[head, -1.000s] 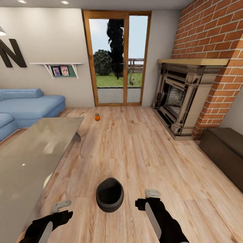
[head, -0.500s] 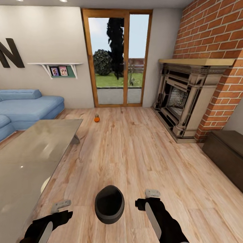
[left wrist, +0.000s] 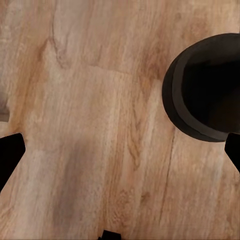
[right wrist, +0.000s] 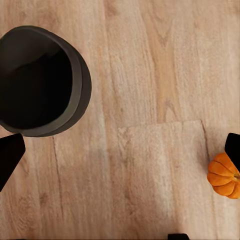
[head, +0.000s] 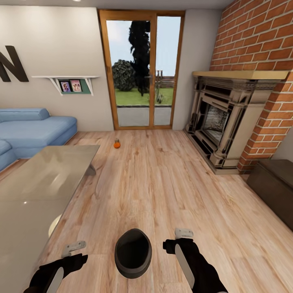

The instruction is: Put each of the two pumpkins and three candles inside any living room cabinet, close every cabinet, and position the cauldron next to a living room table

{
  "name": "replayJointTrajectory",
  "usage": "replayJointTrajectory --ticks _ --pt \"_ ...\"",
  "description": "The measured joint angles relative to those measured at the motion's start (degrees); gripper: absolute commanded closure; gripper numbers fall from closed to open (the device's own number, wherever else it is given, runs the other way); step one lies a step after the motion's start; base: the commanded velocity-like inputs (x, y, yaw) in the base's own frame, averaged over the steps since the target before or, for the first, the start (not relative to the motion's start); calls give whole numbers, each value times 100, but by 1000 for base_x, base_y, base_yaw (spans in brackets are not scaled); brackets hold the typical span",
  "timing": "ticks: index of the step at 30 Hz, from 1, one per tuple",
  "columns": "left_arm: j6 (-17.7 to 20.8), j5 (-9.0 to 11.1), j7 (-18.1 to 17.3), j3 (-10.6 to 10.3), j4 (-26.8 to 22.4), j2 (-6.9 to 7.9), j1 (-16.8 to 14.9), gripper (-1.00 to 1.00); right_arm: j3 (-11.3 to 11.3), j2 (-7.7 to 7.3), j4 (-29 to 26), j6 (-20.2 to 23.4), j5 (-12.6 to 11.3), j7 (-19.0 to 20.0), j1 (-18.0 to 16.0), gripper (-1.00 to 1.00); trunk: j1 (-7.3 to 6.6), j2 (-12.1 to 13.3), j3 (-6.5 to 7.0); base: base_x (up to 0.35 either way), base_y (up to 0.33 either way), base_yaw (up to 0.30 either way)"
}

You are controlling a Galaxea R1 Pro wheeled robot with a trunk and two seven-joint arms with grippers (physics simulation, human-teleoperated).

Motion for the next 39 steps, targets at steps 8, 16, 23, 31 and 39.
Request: replayJointTrajectory --ticks 8,16,23,31,39 --pt "0 0 0 0 0 0 0 -100 67 0 7 -157 -4 0 0 -100 0 0 48 113 116 0" --pt "2 0 2 2 0 -2 0 -100 197 0 17 -235 -7 -1 0 -100 0 0 78 148 69 0" --pt "0 0 1 -31 0 -3 0 -100 202 0 18 -242 -4 1 0 -100 0 0 79 153 91 0" --pt "0 0 0 -35 0 0 0 -100 202 0 18 -246 -7 2 0 -100 0 0 81 72 48 0" --pt "0 0 0 -35 0 -6 -1 -100 202 0 18 -246 -5 2 0 -100 0 0 102 113 60 0"
